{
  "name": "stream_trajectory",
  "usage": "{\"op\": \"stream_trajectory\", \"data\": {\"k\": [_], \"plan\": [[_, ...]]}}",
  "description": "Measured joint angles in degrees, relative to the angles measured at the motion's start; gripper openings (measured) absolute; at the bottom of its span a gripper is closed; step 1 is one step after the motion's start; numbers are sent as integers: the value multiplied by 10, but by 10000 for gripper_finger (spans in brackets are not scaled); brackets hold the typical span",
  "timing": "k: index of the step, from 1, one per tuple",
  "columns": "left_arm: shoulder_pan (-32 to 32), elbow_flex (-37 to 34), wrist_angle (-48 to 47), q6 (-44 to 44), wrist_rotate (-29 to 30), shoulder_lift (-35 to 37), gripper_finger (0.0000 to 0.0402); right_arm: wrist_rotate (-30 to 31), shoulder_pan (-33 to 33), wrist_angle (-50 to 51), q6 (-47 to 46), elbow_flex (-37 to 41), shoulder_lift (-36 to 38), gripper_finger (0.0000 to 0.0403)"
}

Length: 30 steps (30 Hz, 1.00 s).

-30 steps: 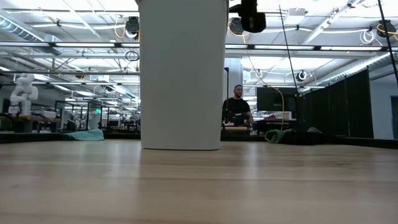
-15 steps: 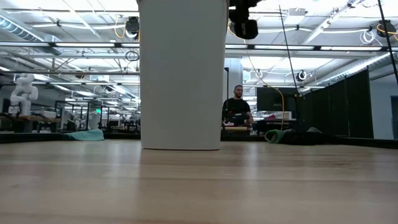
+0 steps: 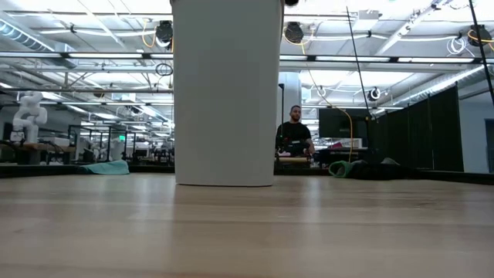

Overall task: Place trash/remove bag and relplace
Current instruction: Remove the blue trash bag from the trash bin

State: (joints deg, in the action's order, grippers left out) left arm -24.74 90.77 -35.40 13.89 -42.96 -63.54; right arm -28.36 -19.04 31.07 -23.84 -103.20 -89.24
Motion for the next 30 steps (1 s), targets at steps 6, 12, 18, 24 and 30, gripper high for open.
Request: {"op": "stream_trajectory", "data": {"k": [6,12,18,24,30], "plan": [[-7,69,86,0,0,-4,0,2,-6,-17,31,-102,-3,0],[-7,132,81,-25,-16,-20,0,-49,10,-93,11,-157,-35,0],[10,181,180,-53,-90,-46,0,-109,25,-186,-15,-224,-93,0],[13,227,215,-76,-114,-63,0,-178,26,-258,-68,-319,-154,0],[13,269,96,-92,-114,-67,0,-216,30,-307,-144,-308,-160,0]]}}
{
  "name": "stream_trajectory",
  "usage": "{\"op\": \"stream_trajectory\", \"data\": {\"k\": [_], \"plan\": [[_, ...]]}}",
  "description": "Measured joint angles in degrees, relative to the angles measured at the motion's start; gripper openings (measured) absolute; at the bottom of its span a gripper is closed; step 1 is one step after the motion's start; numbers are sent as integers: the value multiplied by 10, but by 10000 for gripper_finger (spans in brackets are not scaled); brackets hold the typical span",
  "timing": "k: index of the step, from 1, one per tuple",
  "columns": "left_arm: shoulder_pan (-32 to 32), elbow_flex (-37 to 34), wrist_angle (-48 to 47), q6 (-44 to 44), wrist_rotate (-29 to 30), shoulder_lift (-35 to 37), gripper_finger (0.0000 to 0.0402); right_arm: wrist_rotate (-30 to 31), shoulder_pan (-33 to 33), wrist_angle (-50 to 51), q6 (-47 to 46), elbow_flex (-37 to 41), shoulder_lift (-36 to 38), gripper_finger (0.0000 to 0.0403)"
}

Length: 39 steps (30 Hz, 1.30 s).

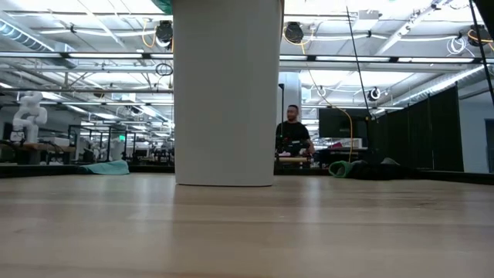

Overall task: Place trash/remove bag and relplace
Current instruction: Remove the blue trash bag from the trash bin

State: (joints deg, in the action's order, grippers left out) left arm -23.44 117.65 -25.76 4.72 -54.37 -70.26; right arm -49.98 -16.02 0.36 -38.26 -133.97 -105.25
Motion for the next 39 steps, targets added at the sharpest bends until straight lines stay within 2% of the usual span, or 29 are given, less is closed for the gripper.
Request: {"op": "stream_trajectory", "data": {"k": [2,8,15,20,23,27,30,36,39], "plan": [[0,4,-21,-35,-1,0,0,-1,10,17,-3,0,-1,0],[0,4,-52,-154,-64,2,0,-21,43,86,-17,0,-3,0],[11,4,-51,-207,-132,7,0,-45,53,80,-42,0,-2,0],[11,4,-113,-238,-185,7,0,-59,65,164,-23,0,-2,0],[12,4,-217,-200,-189,7,0,-57,71,229,15,0,-4,0],[12,2,-356,-125,-178,5,0,-55,71,249,30,0,-20,0],[20,-1,-412,-93,-173,-1,0,-58,72,275,43,0,-36,0],[38,-2,-483,-25,-144,-12,0,-50,67,408,125,0,-64,0],[48,-2,-550,14,-104,-16,0,-11,60,449,169,1,-68,0]]}}
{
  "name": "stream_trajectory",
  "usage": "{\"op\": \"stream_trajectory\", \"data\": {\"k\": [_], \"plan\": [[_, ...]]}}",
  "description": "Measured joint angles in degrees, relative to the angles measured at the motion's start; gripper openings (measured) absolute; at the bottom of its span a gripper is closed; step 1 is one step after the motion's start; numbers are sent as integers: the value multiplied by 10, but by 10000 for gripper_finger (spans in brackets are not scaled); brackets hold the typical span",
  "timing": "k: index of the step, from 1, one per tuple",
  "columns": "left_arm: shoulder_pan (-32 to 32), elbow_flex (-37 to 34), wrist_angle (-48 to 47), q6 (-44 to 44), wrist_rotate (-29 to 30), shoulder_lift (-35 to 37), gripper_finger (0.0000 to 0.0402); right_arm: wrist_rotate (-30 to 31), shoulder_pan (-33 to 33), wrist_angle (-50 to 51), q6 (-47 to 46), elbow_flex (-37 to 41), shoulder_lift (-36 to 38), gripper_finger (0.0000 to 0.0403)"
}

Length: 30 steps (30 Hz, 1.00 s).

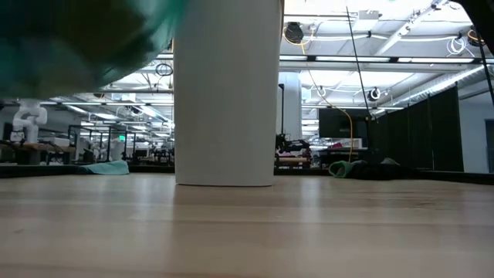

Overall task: Place trash/remove bag and relplace
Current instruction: Remove the blue trash bag from the trash bin, then adjust the trash bin

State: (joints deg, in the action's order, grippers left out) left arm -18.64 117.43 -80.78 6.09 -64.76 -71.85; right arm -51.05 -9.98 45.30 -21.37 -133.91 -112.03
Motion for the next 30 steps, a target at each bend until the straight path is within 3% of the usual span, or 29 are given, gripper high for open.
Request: {"op": "stream_trajectory", "data": {"k": [3,8,15,18,24,26,30], "plan": [[11,-2,-88,47,55,-7,0,66,-12,33,65,-1,4,4],[32,-80,-84,63,117,4,0,108,-44,100,119,-1,7,56],[38,-265,-35,57,210,50,0,110,-77,138,130,37,7,168],[38,-355,26,26,229,73,0,157,-96,146,127,55,9,198],[38,-497,152,-54,240,132,0,362,-145,193,192,56,23,205],[38,-529,191,-78,244,148,0,387,-159,207,207,56,23,203],[37,-563,245,-107,245,163,0,370,-185,210,202,79,22,202]]}}
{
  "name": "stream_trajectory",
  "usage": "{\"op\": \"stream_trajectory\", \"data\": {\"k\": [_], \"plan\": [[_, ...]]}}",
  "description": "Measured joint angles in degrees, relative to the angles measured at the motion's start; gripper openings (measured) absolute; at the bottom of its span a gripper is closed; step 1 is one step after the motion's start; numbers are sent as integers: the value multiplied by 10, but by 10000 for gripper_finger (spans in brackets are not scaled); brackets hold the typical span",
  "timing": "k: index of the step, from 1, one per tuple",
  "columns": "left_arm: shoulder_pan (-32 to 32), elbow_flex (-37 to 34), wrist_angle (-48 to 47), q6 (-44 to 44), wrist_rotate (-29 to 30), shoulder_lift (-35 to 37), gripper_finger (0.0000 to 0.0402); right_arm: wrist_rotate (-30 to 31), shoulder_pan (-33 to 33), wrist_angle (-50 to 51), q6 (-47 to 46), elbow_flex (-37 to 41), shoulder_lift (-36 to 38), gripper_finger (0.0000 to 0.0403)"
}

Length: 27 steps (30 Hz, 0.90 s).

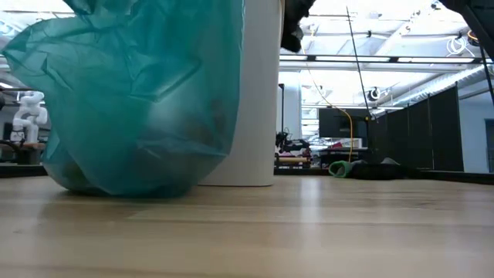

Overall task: Place trash/remove bag and relplace
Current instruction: Adjust the trash bin

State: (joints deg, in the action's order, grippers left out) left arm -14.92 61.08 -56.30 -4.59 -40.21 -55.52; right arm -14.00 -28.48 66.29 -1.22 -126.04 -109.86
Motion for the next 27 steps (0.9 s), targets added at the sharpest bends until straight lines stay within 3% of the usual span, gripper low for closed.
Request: {"op": "stream_trajectory", "data": {"k": [6,9,12,14,15,23,27], "plan": [[0,-9,11,4,1,2,0,-65,-20,-19,-13,81,0,202],[0,-9,22,4,2,2,0,-65,-23,-32,-32,119,-1,186],[0,-9,24,4,2,2,0,-20,-25,-19,-20,125,-1,111],[-1,-9,24,4,2,2,0,-29,-36,-5,-5,124,4,40],[-1,-9,24,4,2,2,0,-27,-42,0,4,123,8,28],[-2,-9,25,5,13,2,0,34,-153,40,18,124,47,27],[-2,-9,33,5,15,2,0,28,-221,74,20,124,48,27]]}}
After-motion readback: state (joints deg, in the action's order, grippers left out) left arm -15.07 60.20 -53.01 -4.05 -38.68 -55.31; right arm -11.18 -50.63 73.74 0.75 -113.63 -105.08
